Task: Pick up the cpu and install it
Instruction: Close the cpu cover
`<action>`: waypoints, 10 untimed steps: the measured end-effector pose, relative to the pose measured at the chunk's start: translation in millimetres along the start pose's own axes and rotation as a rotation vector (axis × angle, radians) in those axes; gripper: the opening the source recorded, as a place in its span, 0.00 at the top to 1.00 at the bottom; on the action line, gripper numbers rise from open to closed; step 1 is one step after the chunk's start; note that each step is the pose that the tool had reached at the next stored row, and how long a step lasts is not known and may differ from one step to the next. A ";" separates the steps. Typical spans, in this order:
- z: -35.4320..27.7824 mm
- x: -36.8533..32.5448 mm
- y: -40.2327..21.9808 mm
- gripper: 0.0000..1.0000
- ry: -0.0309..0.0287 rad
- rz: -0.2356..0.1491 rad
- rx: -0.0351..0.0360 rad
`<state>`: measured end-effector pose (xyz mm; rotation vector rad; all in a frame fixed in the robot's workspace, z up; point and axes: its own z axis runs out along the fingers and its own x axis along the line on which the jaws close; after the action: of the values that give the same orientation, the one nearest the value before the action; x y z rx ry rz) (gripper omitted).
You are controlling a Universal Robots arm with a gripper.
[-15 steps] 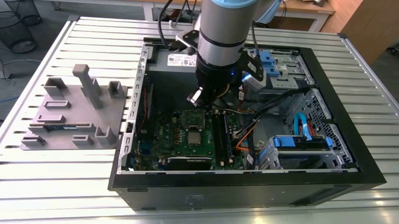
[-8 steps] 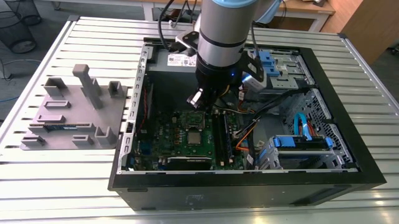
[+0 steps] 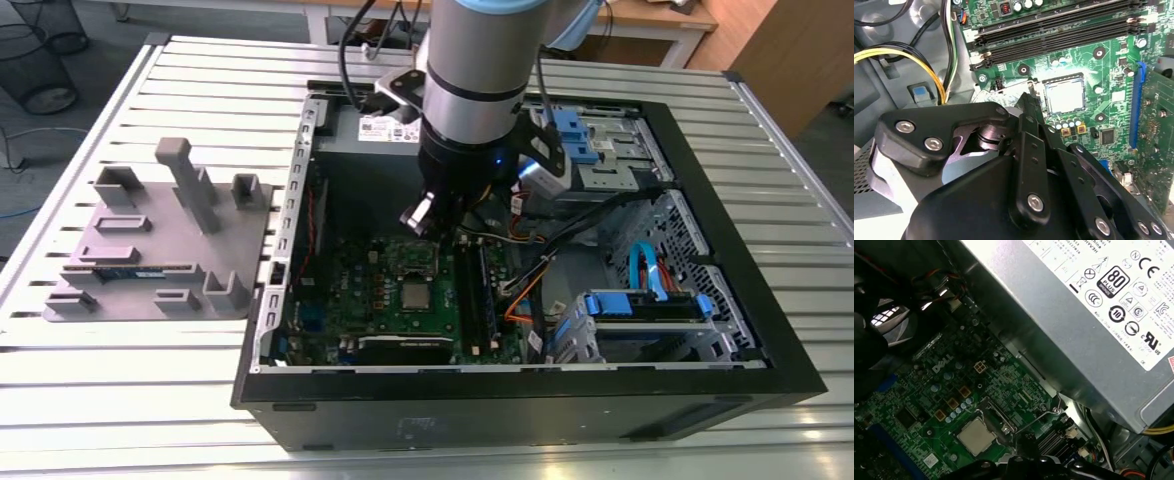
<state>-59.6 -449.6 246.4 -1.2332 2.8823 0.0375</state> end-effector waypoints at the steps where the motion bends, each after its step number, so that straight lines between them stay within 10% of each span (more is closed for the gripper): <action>1: 0.0 0.2 0.0 0.89 0.0023 0.000 0.0022; 10: 0.0 1.5 -0.2 0.89 0.0226 -0.005 0.0214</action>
<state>-60.5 -450.9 246.4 -1.2460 2.8904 -0.0073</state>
